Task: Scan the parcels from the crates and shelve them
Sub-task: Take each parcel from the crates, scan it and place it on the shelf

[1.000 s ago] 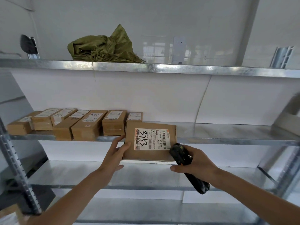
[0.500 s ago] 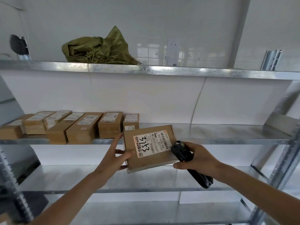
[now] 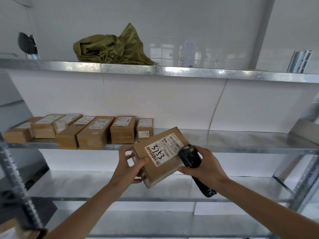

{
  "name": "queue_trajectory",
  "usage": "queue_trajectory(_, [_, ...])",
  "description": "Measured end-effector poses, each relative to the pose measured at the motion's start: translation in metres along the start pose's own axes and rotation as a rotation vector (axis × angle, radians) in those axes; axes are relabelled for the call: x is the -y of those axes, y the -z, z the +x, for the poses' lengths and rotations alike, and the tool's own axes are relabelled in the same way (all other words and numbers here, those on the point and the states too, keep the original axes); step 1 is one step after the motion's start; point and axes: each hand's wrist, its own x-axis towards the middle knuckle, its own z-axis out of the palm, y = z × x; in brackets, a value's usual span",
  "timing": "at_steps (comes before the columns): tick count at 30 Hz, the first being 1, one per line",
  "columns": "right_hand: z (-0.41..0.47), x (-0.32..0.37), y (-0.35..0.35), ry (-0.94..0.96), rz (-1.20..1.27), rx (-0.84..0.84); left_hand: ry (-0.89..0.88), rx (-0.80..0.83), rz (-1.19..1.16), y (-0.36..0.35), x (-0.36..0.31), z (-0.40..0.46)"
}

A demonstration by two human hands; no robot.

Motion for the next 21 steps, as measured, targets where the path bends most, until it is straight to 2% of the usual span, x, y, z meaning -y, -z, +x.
queue_trajectory(5, [-0.007, -0.002, -0.016, -0.011, 0.037, -0.064, 0.038, -0.03, 0.011, -0.011, 0.003, 0.006])
queue_trajectory(12, [0.005, -0.015, -0.021, -0.016, 0.229, 0.033, 0.067, 0.0, 0.072, -0.043, 0.005, 0.022])
queue_trajectory(21, [0.074, -0.057, 0.006, 0.078, 0.204, 0.181, 0.047, -0.067, 0.115, -0.083, 0.01, 0.066])
